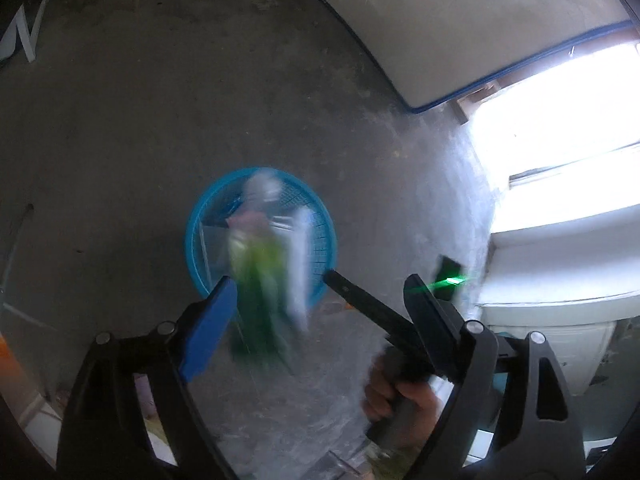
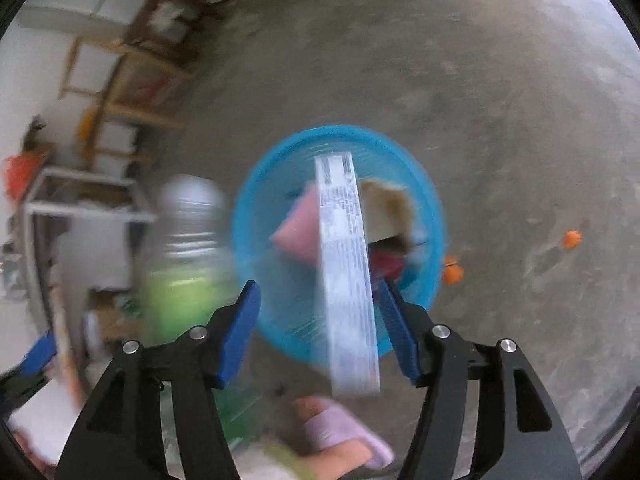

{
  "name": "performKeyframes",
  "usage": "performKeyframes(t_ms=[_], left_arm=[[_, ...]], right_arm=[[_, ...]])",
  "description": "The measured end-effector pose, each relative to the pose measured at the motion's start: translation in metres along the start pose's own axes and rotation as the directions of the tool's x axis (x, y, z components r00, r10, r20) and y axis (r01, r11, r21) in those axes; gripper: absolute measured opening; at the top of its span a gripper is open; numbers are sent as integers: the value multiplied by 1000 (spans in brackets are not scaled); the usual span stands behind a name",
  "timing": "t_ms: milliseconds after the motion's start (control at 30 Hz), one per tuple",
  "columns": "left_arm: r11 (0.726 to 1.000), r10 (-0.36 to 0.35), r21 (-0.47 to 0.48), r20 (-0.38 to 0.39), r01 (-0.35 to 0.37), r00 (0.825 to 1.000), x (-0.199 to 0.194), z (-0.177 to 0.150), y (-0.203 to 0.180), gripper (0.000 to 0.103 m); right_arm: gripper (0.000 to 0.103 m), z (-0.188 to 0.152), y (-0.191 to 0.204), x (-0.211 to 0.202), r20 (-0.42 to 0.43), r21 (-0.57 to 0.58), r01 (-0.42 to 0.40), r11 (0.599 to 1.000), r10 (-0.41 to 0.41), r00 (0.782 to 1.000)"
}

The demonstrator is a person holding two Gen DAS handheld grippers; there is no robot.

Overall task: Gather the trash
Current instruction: 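Carry the green bottle in left tool while right carries the toothpaste box to the wastebasket, then open both tools to drop the bottle and box into the wastebasket, then swing both open tools back toward the table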

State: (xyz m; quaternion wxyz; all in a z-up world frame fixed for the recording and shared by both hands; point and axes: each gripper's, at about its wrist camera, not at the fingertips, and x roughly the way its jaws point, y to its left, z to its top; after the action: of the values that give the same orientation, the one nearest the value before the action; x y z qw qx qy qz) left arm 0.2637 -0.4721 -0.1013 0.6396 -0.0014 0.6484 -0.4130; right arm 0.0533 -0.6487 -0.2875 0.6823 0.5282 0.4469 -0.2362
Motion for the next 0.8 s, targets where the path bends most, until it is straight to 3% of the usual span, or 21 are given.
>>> performKeyframes(t_ms=[67,300,533,700,800], left_arm=[[1000,-22,8,18,22,1000,-17,-8,3,81],[993,-13,115,125,-1,992,-90,-47,0,81],[992,-34,123,270,1,962,-168,-88,8,82],[990,-3,129,417,-56,909,-242,-137,35,83],[992,37,82,518,-92,855,-290,-172,65,84]], right_arm=[[60,-4,-14,2,9,22,5,1000,-5,1000],[60,-37,-28,-30,71,-38,25,999,-22,997],[60,-78,-28,-95,151,-75,-6,997,17,988],[64,-107,-4,-141,197,-146,-19,989,48,979],[70,-127,20,-169,233,-218,-27,976,79,969]])
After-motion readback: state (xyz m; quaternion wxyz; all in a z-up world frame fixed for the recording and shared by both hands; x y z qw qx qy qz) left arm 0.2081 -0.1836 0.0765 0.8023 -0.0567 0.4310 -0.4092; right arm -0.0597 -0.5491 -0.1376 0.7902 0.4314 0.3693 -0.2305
